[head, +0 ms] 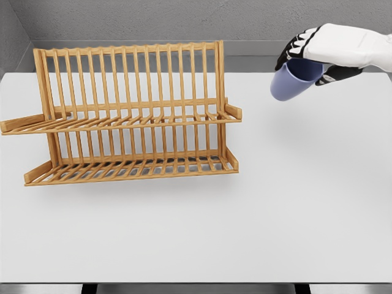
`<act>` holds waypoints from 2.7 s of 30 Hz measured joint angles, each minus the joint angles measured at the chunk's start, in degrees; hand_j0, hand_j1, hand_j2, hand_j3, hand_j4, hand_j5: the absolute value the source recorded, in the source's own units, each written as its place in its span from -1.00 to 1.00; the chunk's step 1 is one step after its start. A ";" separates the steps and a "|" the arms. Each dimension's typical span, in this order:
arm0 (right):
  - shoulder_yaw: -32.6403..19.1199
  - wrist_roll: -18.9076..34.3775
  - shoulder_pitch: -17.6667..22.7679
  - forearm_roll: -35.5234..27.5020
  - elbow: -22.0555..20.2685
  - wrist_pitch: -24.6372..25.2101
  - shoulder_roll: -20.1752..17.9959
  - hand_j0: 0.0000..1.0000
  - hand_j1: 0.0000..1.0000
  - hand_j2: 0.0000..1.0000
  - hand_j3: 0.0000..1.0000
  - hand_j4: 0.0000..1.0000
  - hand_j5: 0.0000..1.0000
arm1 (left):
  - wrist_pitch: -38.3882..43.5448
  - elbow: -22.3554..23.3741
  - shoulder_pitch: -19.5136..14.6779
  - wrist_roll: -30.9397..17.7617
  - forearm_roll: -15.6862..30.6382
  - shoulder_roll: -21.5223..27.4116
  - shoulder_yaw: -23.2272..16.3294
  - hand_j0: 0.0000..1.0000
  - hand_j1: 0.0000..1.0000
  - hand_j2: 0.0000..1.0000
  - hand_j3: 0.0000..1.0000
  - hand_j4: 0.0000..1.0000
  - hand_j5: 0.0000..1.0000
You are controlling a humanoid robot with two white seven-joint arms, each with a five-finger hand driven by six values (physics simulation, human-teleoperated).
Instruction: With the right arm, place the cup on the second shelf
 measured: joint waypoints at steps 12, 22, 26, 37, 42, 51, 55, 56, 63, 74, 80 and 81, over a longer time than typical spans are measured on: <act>-0.11 0.01 -0.09 -0.09 -9.69 -0.12 0.22 0.41 0.41 0.41 0.41 0.41 0.41 | 0.00 0.00 0.00 0.00 0.00 0.00 0.00 1.00 1.00 1.00 1.00 1.00 1.00; -0.20 -0.02 -2.02 -0.10 -12.69 -0.04 0.87 0.41 0.41 0.41 0.41 0.41 0.41 | 0.00 0.00 0.00 0.00 0.00 0.00 0.00 1.00 1.00 1.00 1.00 1.00 1.00; -0.21 -0.01 -2.72 -0.08 -13.20 -0.03 1.01 0.41 0.41 0.41 0.41 0.41 0.41 | 0.00 0.00 0.00 0.00 0.00 0.00 0.00 1.00 1.00 1.00 1.00 1.00 1.00; -0.21 -0.02 -5.01 -0.17 -15.34 -0.12 3.60 0.31 0.31 0.31 0.31 0.31 0.31 | 0.00 0.00 0.00 0.00 0.00 0.00 0.00 1.00 1.00 1.00 1.00 1.00 1.00; 0.15 -0.01 -5.27 -0.23 -15.43 -0.37 5.46 0.34 0.34 0.34 0.34 0.34 0.34 | 0.00 0.00 0.00 0.00 0.00 0.00 0.00 1.00 1.00 1.00 1.00 1.00 1.00; 3.54 -0.10 -4.75 -0.06 -15.45 -0.41 7.13 0.35 0.35 0.35 0.35 0.35 0.35 | 0.00 0.00 0.00 0.00 0.00 0.00 0.00 1.00 1.00 1.00 1.00 1.00 1.00; 3.95 -0.07 -4.48 -0.05 -15.45 -0.41 6.83 0.35 0.35 0.35 0.35 0.35 0.35 | 0.00 0.00 0.00 0.00 0.00 0.00 0.00 1.00 1.00 1.00 1.00 1.00 1.00; 3.99 -0.07 -4.48 -0.06 -15.45 -0.41 6.80 0.38 0.38 0.38 0.38 0.38 0.38 | 0.00 0.00 0.00 0.00 0.00 0.00 0.00 1.00 1.00 1.00 1.00 1.00 1.00; 4.11 -0.04 -4.13 -0.17 -15.45 -0.41 6.47 0.57 0.57 0.57 0.57 0.57 0.57 | 0.00 0.00 0.00 0.00 0.00 0.00 0.00 1.00 1.00 1.00 1.00 1.00 1.00; 5.23 -0.02 -3.16 -0.33 -15.45 -0.42 5.22 1.00 1.00 1.00 1.00 1.00 1.00 | 0.00 0.00 0.00 0.00 0.00 0.00 0.00 1.00 1.00 1.00 1.00 1.00 1.00; 0.20 -0.01 -2.73 -0.52 -15.36 -0.47 5.18 1.00 1.00 1.00 1.00 1.00 1.00 | 0.00 0.00 0.00 0.00 0.00 0.00 0.00 1.00 1.00 1.00 1.00 1.00 1.00; -2.64 -0.02 -1.50 -0.66 -15.00 -0.45 4.58 1.00 1.00 1.00 1.00 1.00 1.00 | 0.00 0.00 0.00 0.00 0.00 0.00 0.00 1.00 1.00 1.00 1.00 1.00 1.00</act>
